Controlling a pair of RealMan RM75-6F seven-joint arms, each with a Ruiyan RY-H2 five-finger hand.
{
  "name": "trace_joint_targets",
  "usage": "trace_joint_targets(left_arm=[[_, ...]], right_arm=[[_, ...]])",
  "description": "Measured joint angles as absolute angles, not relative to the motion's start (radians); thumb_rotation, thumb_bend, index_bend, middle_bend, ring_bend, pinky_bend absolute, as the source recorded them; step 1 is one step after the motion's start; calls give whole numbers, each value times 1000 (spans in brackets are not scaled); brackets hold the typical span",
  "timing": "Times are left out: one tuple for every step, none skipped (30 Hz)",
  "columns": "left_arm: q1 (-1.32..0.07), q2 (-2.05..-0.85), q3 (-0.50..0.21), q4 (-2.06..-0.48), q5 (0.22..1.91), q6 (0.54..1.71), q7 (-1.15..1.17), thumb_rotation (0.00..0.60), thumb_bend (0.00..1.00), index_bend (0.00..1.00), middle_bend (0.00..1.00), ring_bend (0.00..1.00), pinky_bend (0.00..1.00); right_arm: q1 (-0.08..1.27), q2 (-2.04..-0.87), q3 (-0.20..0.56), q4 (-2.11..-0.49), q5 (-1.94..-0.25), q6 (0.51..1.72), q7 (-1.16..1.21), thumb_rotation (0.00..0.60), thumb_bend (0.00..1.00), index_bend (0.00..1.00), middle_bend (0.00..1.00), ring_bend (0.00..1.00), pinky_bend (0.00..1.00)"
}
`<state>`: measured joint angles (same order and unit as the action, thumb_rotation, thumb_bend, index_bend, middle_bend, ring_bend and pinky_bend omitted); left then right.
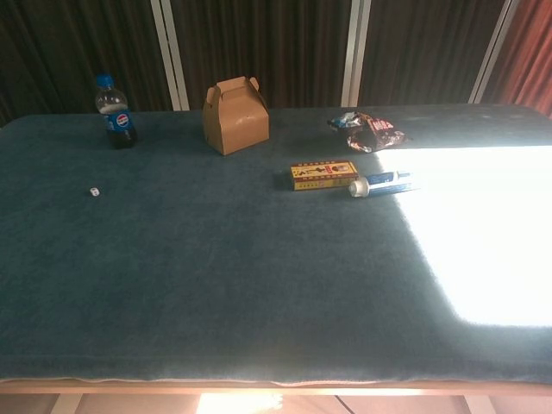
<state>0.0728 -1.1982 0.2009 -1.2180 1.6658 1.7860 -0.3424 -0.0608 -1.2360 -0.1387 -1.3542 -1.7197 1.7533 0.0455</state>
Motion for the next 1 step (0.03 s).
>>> trace_joint_targets(left_arm=[[80, -1201, 201, -1212, 1670, 1792, -347, 600, 232, 0, 0, 0, 49]], right_arm=[[-61, -1236, -136, -1355, -1715, 1745, 44, 600, 311, 0, 0, 0, 0]])
